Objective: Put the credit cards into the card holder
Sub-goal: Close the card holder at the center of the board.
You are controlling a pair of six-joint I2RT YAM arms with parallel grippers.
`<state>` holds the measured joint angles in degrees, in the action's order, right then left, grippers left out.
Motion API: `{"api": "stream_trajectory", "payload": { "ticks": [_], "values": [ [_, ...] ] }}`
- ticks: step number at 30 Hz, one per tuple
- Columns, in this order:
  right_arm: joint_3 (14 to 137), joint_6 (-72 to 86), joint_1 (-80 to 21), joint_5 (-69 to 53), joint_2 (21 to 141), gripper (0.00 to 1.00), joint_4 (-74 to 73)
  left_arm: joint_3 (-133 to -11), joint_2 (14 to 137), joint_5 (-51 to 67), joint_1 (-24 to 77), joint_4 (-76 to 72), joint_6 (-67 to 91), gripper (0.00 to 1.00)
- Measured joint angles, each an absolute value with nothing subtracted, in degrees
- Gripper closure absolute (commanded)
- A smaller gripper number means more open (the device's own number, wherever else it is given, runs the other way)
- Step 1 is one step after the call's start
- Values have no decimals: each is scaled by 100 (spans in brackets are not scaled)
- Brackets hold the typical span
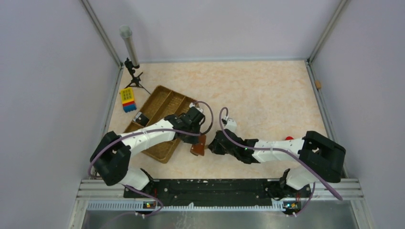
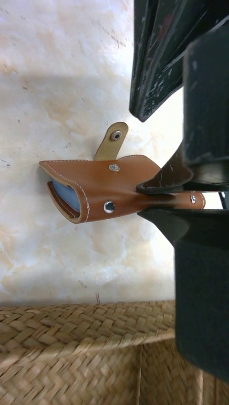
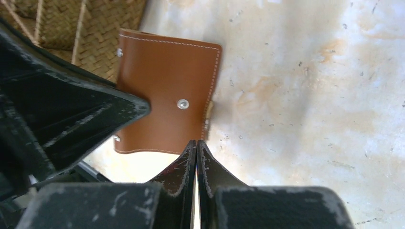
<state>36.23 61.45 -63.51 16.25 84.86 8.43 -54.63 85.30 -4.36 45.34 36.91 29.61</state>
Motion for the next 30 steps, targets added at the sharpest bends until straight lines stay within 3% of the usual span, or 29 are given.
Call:
{"api": "stream_trajectory", "payload": {
  "ticks": [10, 12, 15, 17, 23, 27, 30],
  "values": [
    [3179, 5463, -6038, 1035, 8136, 97, 849, -3868, 7699, -78, 4718, 1529, 4355, 100],
    [3114, 5395, -6027, 1000, 7926, 88, 567, -3675, 7620, -86, 4801, 1179, 4556, 100],
    [3107, 5319, -6023, 1050, 7380, 56, 91, -3417, 7577, -82, 4908, 711, 4849, 96],
    [3122, 5179, -6023, 1153, 6910, 44, -224, -3319, 7627, -102, 5033, 429, 5030, 91],
    [3240, 4665, -5979, 1579, 6307, 44, -875, -3168, 7961, -30, 5242, -239, 5319, 68],
    [3240, 4410, -5739, 1662, 6309, 54, -1267, -3105, 8294, 211, 5245, -635, 5465, 53],
    [3242, 4346, -5502, 1564, 6438, 55, -1393, -3089, 8344, 329, 5258, -891, 5577, 50]
  ]
}}
